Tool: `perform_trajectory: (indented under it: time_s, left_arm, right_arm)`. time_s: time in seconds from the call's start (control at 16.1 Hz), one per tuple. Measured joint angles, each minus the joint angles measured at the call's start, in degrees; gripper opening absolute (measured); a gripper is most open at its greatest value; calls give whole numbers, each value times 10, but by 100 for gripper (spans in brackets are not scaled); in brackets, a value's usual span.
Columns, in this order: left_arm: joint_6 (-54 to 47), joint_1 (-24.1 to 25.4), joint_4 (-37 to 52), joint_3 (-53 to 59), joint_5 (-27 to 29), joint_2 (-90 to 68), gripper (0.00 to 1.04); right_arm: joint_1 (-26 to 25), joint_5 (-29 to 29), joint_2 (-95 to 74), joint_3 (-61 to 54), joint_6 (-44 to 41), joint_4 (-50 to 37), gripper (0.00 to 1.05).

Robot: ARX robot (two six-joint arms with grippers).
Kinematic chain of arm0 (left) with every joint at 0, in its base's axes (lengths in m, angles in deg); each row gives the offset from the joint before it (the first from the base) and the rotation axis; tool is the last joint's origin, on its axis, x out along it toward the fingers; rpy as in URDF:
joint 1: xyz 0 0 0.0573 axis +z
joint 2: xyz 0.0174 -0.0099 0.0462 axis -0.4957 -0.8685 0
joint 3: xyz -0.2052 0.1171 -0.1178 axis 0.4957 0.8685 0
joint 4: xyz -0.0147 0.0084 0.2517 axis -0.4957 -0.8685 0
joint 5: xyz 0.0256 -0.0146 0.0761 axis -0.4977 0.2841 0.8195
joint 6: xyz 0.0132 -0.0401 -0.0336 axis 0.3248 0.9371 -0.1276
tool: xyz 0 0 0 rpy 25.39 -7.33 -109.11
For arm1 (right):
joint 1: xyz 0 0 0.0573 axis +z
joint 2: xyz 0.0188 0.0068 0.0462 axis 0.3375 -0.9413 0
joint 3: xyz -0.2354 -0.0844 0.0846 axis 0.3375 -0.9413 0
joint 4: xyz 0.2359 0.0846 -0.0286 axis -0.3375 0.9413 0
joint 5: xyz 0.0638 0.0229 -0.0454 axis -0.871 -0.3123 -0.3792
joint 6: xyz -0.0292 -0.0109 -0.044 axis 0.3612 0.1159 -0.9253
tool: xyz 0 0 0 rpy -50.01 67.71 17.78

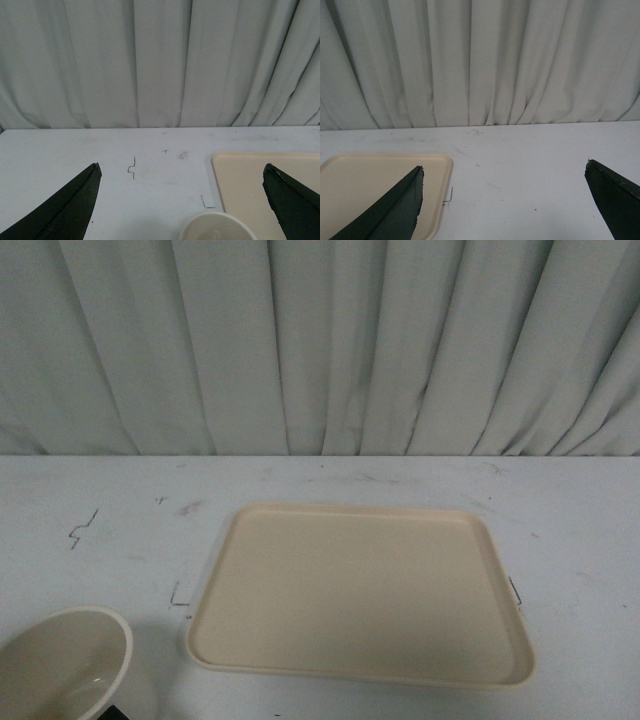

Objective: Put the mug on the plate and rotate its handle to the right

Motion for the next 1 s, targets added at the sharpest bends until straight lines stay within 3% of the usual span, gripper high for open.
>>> perform_trajectory:
  time_s: [1.0]
  left_arm:
    - [0, 0, 0, 0, 0, 0, 98]
  right_arm:
    - [0, 0, 0, 0, 0, 0, 98]
